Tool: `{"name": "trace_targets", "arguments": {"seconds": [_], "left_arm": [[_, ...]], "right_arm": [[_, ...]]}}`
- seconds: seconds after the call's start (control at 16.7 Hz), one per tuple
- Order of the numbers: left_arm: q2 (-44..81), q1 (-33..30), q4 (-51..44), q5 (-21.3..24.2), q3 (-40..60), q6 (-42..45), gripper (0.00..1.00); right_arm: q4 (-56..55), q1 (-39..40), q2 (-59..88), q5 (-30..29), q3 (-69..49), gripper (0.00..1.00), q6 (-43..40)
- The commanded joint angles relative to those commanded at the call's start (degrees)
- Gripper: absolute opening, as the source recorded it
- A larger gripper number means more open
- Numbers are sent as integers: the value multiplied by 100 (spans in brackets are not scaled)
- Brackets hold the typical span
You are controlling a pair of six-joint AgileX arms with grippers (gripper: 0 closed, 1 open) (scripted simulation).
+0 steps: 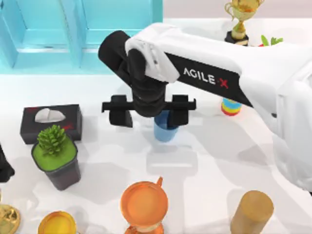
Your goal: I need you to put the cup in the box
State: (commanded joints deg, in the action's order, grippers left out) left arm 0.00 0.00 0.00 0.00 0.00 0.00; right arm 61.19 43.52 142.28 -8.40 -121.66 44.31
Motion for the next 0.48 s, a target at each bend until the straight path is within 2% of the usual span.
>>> {"name": "trace_targets", "arguments": {"seconds": [0.48], "left_arm": [[0,0,0,0,0,0,100]], "right_arm": [[0,0,0,0,0,2,0]]}}
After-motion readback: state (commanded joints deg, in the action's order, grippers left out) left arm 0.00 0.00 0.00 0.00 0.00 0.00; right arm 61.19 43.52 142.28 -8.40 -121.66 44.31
